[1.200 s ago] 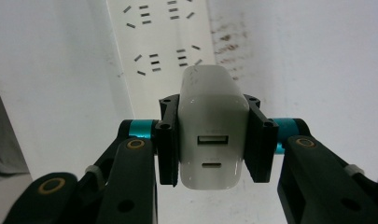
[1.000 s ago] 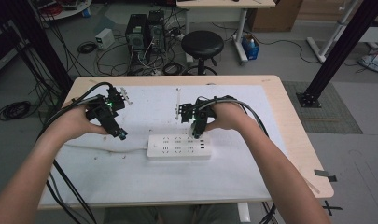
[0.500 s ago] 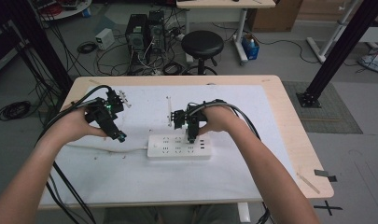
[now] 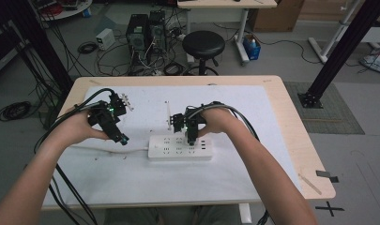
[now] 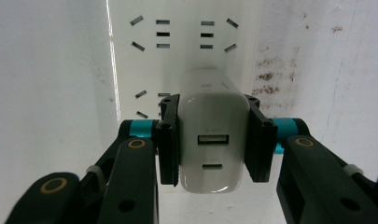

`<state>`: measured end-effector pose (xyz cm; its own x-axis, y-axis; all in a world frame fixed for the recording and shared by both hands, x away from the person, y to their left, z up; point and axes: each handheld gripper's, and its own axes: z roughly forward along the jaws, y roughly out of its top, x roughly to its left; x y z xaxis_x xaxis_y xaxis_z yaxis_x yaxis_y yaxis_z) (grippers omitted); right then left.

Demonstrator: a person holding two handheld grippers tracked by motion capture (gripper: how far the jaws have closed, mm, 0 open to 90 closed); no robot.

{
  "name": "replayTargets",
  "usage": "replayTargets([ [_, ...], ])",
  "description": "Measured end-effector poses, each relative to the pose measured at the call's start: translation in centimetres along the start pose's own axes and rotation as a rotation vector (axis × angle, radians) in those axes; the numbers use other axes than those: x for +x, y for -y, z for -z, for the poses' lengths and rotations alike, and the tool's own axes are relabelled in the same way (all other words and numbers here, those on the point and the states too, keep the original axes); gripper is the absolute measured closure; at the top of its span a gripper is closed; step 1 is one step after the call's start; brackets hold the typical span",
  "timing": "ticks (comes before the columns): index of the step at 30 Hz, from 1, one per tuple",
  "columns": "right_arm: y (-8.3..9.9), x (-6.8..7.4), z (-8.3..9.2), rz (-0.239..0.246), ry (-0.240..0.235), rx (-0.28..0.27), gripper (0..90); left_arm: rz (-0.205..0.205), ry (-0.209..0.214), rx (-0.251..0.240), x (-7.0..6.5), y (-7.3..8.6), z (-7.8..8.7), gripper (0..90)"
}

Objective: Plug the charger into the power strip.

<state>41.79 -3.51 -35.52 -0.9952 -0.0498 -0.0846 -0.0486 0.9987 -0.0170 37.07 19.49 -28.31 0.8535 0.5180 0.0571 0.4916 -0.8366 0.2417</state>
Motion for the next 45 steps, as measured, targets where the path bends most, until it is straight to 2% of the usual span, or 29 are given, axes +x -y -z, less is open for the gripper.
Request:
replayTargets([
  [2,0.6,-0.1,-0.1,-0.011,-0.006,-0.041,62.8,0.003,0.002,-0.002,-0.1,0.0,-0.1,20.1],
  [5,0.9,0.2,-0.1,-0.015,0.004,-0.069,62.9,0.005,0.009,0.000,0.1,-0.1,-0.2,20.1],
  [7,1.0,0.2,-0.2,-0.002,0.012,-0.077,63.0,0.006,0.008,0.000,0.1,-0.2,-0.3,20.1],
  [10,1.0,0.6,-0.2,-0.014,0.023,-0.070,63.0,0.001,0.013,-0.004,0.2,-0.4,-0.5,20.1],
  [15,0.5,0.4,-0.3,0.007,0.028,-0.048,63.0,-0.004,0.029,0.005,0.2,-0.8,-1.0,20.1],
  [21,0.5,0.6,-0.4,-0.009,0.031,-0.039,62.9,-0.012,0.029,0.009,0.1,-1.3,-1.1,20.1],
  [28,0.7,0.4,-0.6,-0.011,0.032,-0.061,62.9,-0.019,0.032,0.004,0.0,-1.9,-1.1,20.1],
  [30,0.4,0.5,-0.8,-0.011,0.028,-0.049,62.9,-0.021,0.037,-0.001,-0.1,-2.0,-1.3,20.1],
  [32,0.5,0.2,-0.8,-0.018,0.018,-0.053,62.8,-0.038,0.035,0.008,-0.1,-2.1,-1.3,20.1],
  [34,0.6,0.2,-0.9,-0.029,0.013,-0.061,62.7,-0.036,0.039,0.003,-0.1,-2.0,-1.4,20.1],
  [36,1.0,-0.1,-0.9,-0.028,-0.007,-0.097,62.2,-0.034,0.034,0.003,0.0,-2.0,-1.2,20.1],
  [37,1.0,-0.1,-0.9,-0.028,-0.007,-0.097,62.2,-0.032,0.034,0.000,0.0,-1.9,-1.1,20.1],
  [39,1.5,-0.6,-0.9,-0.064,-0.050,-0.131,60.9,-0.031,0.036,-0.014,0.1,-1.8,-0.9,20.1],
  [40,2.4,-1.2,-0.7,-0.095,-0.092,-0.198,46.9,-0.032,0.036,-0.014,0.2,-1.7,-0.9,20.0],
  [41,2.4,-1.2,-0.7,-0.095,-0.092,-0.198,46.9,-0.035,0.032,-0.012,0.3,-1.6,-0.9,20.0],
  [42,3.8,-1.6,0.7,-0.172,-0.077,-0.291,36.6,-0.027,0.029,-0.010,0.4,-1.5,-0.9,20.1],
  [43,3.8,-1.6,0.7,-0.172,-0.077,-0.291,36.6,-0.021,0.029,-0.012,0.5,-1.4,-1.0,20.1],
  [44,4.4,-1.6,1.2,-0.192,-0.068,-0.318,31.3,-0.024,0.028,-0.009,0.6,-1.4,-0.9,20.0],
  [45,5.1,-1.5,2.1,-0.232,-0.049,-0.337,30.7,-0.018,0.027,-0.020,0.6,-1.3,-0.9,20.0],
])
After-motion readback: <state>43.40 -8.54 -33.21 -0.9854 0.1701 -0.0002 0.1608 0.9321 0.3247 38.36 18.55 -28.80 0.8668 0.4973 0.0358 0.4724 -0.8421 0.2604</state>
